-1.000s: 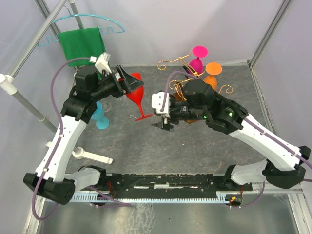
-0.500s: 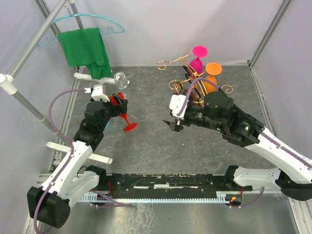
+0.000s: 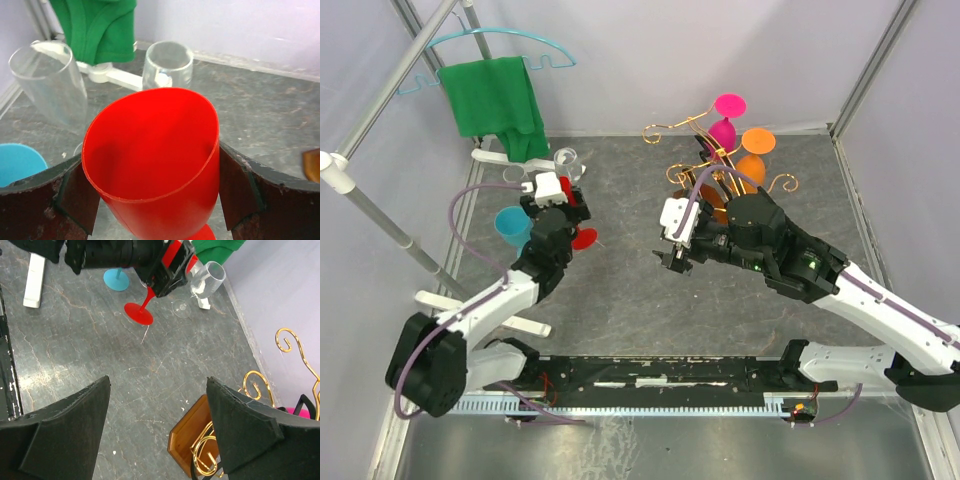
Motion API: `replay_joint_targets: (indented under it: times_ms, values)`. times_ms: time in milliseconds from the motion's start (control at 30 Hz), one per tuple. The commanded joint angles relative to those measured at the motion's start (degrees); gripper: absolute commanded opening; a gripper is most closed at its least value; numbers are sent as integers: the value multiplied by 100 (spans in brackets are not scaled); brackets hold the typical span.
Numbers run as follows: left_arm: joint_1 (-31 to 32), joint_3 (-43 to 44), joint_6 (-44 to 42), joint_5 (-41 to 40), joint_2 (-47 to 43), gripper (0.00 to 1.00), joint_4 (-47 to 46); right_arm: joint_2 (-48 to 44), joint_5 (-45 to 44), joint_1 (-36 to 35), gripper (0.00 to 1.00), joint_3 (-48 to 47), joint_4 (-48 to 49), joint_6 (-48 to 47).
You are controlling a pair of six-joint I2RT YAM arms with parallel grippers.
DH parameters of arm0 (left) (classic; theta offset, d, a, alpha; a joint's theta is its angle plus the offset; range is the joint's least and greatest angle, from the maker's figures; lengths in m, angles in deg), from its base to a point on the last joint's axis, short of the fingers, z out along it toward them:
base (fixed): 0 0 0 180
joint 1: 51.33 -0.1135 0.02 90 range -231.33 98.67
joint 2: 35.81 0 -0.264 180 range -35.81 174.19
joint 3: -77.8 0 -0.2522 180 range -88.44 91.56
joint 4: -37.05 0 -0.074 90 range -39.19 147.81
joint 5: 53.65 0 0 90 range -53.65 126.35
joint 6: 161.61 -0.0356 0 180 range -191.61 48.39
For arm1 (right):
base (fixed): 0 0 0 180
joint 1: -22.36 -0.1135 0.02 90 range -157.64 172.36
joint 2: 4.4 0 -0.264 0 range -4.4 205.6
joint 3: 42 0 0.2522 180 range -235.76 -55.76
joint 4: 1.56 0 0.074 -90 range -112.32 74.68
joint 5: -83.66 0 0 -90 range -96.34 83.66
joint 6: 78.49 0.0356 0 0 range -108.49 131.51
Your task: Take the wine glass off the wine glass rack
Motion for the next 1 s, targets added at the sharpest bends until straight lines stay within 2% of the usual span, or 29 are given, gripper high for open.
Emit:
replay_joint_targets:
  times_ms: [0, 167, 467, 967]
  values:
    - [160, -207, -537, -1337, 389, 77, -1522, -226, -163, -9, 86, 37, 229, 3]
    - [171, -298, -811, -1939, 910, 80, -2250, -387, -319, -6, 87, 140, 144, -124]
    - [173, -158, -1374, -2362, 1875, 83, -3543, -491, -478, 2, 88, 214, 0, -171]
    - [168, 221, -1945, -2773, 3260, 87, -4737, -874, -842, 29, 89, 398, -71, -114]
